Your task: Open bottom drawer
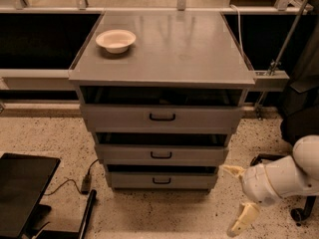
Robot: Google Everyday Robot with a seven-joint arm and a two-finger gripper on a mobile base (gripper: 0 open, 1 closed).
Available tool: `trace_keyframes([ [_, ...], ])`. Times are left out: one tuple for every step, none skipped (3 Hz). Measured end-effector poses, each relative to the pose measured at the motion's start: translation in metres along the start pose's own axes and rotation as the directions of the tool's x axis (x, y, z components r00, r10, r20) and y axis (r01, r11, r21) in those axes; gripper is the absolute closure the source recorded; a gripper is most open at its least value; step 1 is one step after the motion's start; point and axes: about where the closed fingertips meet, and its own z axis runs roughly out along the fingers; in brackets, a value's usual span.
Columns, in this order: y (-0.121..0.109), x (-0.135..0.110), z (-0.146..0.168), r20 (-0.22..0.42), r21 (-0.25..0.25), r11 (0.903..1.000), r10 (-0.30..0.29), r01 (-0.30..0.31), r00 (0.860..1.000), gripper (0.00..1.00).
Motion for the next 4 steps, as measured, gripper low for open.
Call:
trace_keyframes([
  [-0.013,0.033,0.076,0.085,-0.021,0.9992,-0.032,0.034,0.996,0.0],
  [-0.005,0.054,0.11,0.12,-0.06,0.9982,0.008,-0.001,0.993,0.0],
  [-0.005,0.054,0.11,0.121,-0.061,0.9982,0.008,-0.001,0.993,0.0],
  [0.001,0.057,0.122,0.133,-0.078,0.9969,0.017,-0.006,0.991,0.0],
])
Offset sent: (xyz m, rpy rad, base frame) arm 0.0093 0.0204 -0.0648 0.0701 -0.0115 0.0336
